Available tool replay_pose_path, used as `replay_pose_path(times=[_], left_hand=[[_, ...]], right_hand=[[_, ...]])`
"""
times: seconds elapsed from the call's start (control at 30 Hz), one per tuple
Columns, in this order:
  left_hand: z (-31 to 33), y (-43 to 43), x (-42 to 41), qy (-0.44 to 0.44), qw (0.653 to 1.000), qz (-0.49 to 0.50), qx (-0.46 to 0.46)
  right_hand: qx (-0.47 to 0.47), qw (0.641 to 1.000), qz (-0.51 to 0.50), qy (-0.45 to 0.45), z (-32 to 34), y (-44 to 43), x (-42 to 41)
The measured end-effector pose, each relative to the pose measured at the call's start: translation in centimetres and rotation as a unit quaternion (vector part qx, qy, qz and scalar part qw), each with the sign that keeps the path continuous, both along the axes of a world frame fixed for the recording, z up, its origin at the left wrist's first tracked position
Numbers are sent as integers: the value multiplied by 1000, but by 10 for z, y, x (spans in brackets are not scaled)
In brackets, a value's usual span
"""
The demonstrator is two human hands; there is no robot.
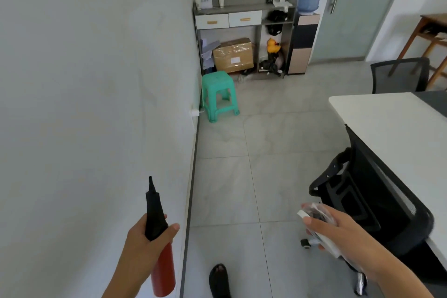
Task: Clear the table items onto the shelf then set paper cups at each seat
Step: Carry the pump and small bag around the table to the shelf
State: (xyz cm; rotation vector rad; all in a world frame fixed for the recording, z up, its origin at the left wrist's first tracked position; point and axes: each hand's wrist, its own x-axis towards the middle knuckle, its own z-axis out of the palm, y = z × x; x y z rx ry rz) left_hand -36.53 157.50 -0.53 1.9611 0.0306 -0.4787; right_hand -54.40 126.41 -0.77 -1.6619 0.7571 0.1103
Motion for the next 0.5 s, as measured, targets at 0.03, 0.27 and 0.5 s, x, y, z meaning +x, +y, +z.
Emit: replay_pose_path(times=[0.03, 0.27, 0.5], left_hand=[[-4, -13, 27, 0, 1000, 0, -5], [23, -118, 204, -34, 997, -70, -26], [28, -236, 340, -43, 988, -147, -17]], right_hand=[[2, 1000, -7, 2, -4, -11, 22], [27, 999, -46, -10, 19, -74, 165], [12, 996, -83, -12, 7, -166, 267]])
